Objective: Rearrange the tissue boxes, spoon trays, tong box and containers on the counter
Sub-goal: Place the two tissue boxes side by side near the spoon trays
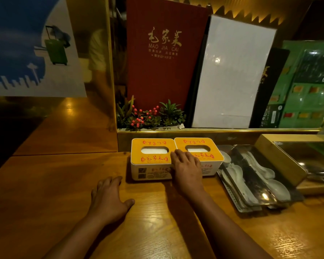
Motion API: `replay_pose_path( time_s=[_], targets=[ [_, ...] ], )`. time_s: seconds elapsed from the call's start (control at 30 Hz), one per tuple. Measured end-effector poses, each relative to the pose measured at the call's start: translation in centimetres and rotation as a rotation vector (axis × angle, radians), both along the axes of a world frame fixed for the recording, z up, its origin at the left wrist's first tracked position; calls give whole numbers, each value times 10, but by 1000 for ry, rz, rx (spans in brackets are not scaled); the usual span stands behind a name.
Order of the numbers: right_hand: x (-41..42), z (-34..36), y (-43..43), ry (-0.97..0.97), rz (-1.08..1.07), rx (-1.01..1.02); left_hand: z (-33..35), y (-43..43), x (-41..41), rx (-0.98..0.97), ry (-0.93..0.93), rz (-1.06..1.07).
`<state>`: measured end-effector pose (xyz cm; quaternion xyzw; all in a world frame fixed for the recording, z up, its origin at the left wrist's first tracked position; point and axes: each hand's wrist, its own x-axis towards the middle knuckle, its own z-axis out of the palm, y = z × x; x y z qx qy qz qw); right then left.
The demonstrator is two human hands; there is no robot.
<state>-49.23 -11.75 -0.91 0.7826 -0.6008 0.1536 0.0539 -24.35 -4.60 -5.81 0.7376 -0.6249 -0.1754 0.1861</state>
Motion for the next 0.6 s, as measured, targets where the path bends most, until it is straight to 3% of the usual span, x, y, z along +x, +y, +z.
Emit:
replay_pose_path(
  time_s=[0.23,0.6],
  targets=[
    [2,-4,0,-18,-16,-13,6,-5,-8,-60,78,-60],
    [4,-6,-1,-17,-34,1,0,-7,-8,-2,82,-68]
  ],
)
